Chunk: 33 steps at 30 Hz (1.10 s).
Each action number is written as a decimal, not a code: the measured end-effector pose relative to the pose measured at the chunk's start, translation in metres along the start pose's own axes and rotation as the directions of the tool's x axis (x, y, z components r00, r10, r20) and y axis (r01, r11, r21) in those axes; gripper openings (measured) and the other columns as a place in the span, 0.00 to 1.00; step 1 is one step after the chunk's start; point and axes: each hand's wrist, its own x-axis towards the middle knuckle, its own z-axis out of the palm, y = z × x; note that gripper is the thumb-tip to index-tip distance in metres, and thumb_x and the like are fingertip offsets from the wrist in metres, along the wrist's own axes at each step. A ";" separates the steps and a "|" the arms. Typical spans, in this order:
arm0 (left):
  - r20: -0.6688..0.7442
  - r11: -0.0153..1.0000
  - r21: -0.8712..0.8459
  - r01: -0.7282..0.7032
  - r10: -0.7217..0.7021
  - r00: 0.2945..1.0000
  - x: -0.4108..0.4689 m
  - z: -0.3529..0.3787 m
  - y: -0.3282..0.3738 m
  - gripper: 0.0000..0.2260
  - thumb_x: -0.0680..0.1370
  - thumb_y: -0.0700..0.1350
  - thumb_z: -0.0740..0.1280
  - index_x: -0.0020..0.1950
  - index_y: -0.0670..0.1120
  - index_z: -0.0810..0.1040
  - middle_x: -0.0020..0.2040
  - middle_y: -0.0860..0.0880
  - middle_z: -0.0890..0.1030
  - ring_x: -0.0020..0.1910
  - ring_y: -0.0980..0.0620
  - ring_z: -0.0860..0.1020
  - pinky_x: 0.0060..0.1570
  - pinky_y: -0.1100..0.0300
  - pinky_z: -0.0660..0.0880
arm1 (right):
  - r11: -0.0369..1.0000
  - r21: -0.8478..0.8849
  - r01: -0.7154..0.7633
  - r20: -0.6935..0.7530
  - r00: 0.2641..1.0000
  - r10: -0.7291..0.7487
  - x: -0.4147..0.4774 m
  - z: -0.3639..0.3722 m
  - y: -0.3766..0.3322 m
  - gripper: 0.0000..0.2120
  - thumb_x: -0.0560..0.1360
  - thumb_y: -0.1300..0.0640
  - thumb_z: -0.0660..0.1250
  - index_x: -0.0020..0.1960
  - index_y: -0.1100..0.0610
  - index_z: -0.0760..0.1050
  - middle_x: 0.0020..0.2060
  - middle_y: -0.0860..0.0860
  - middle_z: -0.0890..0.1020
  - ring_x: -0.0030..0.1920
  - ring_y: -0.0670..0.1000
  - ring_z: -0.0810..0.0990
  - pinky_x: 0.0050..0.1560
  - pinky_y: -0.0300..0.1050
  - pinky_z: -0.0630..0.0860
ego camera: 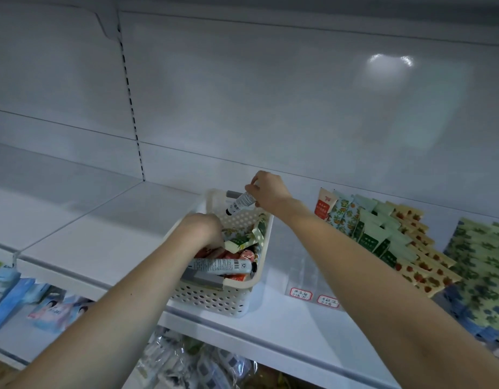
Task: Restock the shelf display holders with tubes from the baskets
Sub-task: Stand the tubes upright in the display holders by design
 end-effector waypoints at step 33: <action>-0.575 0.686 -0.660 -0.306 -0.199 0.794 -0.028 -0.002 -0.003 0.06 0.78 0.41 0.60 0.44 0.39 0.72 0.41 0.38 0.74 0.36 0.44 0.69 0.25 0.59 0.60 | 0.993 0.094 0.073 -0.180 0.982 -0.055 -0.077 -0.113 0.039 0.06 0.75 0.61 0.65 0.52 0.57 0.71 0.48 0.56 0.77 0.41 0.52 0.78 0.42 0.46 0.77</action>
